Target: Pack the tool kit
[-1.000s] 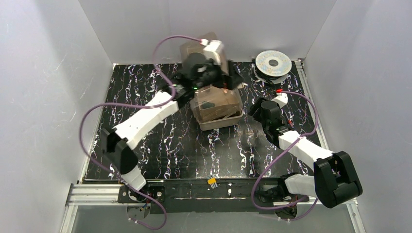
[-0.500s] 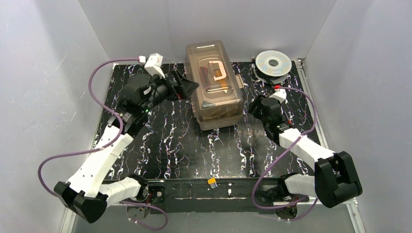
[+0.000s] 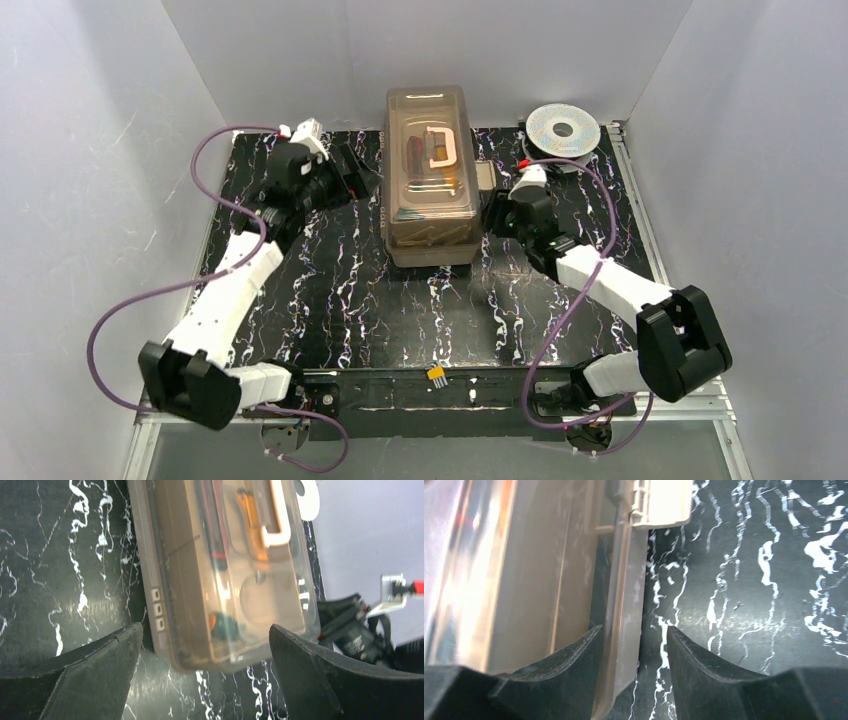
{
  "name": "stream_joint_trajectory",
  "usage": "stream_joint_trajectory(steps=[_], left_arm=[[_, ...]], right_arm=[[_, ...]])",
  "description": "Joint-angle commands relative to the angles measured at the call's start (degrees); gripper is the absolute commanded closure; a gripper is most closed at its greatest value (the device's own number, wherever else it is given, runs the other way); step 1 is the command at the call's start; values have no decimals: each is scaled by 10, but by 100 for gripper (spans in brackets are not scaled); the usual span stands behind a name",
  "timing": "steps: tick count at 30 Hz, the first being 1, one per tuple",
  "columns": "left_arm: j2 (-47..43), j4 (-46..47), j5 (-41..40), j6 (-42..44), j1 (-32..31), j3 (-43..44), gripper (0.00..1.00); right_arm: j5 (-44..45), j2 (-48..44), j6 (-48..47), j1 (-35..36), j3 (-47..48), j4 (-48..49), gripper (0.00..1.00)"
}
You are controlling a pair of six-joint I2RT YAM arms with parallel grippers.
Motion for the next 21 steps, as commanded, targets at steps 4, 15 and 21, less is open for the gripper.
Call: stream_joint_trajectory(steps=[4, 15, 21], left_arm=[[117, 0, 17, 47, 24, 118, 2], [240, 54, 93, 59, 24, 173, 2], [289, 84, 146, 75, 24, 205, 2]], right_arm=[[6, 39, -50, 97, 34, 38, 41], [-137, 26, 84, -98, 31, 35, 43], [-237, 166, 149, -170, 88, 50, 64]])
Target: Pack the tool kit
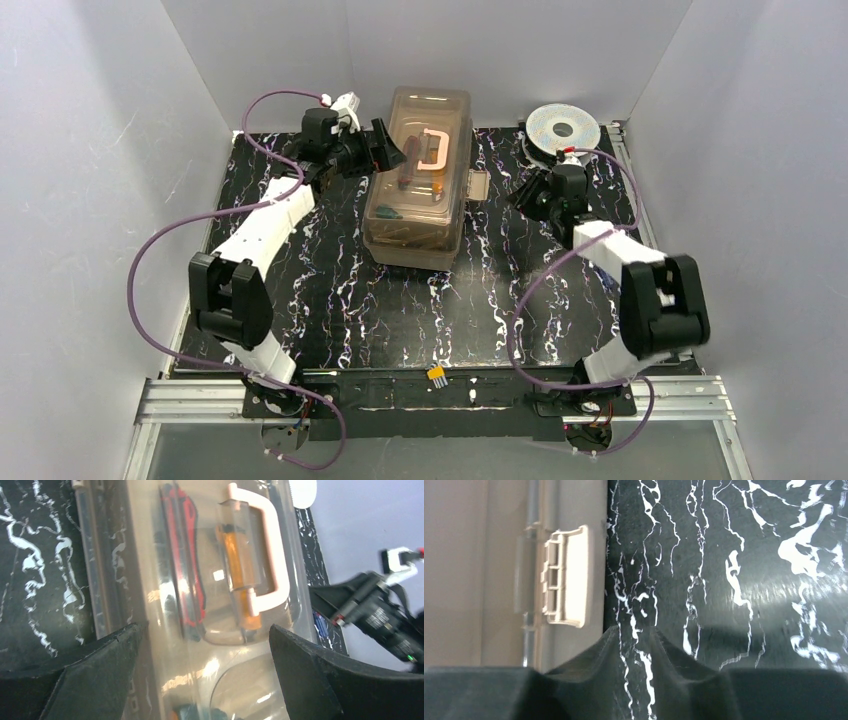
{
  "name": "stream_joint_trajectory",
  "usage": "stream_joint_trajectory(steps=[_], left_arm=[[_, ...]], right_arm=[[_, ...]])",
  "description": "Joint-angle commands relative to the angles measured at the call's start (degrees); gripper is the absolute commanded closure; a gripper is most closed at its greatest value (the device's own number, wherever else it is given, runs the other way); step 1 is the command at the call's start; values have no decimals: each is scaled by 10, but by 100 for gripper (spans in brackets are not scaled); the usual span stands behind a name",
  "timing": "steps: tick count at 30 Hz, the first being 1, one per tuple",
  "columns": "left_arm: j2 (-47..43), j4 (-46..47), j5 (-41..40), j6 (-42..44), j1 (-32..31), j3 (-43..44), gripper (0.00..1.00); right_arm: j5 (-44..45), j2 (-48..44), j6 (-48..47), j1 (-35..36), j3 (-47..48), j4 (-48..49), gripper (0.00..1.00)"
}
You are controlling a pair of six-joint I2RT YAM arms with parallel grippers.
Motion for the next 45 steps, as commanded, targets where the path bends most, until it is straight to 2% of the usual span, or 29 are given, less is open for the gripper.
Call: stream_joint_trajectory(steps=[1, 4, 5, 10, 14, 23, 28, 30, 32, 35, 36, 38, 42, 45], left_arm=[[37, 5, 45, 14, 2, 56, 2], [64, -5, 47, 8, 2, 80, 2], [75, -6, 48, 5, 2, 84, 2], [107, 9, 78, -1, 2, 94, 2], [130, 34, 110, -10, 2, 90, 2], [156, 23, 113, -8, 2, 97, 3], [150, 29, 98, -16, 2, 84, 3], [148, 31, 96, -16, 2, 82, 3], [148, 23, 97, -13, 2, 86, 3], [146, 10, 94, -6, 2, 91, 3], [144, 7, 92, -3, 2, 91, 4], [139, 1, 87, 3, 2, 90, 4], [143, -14, 77, 13, 2, 93, 4], [159, -33, 70, 21, 1, 104, 4]], right_arm=[[-125, 118, 69, -33, 73, 33, 71], [-188, 193, 102, -42, 113, 66, 97], [-202, 215, 116, -43, 129, 79, 99], [-281, 314, 184, -44, 181, 174, 99], [-371, 374, 276, -44, 198, 347, 99], [-472, 442, 473, -41, 223, 652, 99], [-483, 450, 529, -39, 227, 711, 99], [-481, 438, 515, -39, 215, 694, 99], [-475, 412, 469, -38, 198, 625, 99], [-443, 343, 321, -32, 193, 386, 99], [-419, 323, 243, -28, 203, 286, 99], [-360, 295, 156, -16, 238, 132, 99], [-287, 285, 81, 9, 303, -28, 99], [-195, 313, -3, 43, 419, -216, 99]])
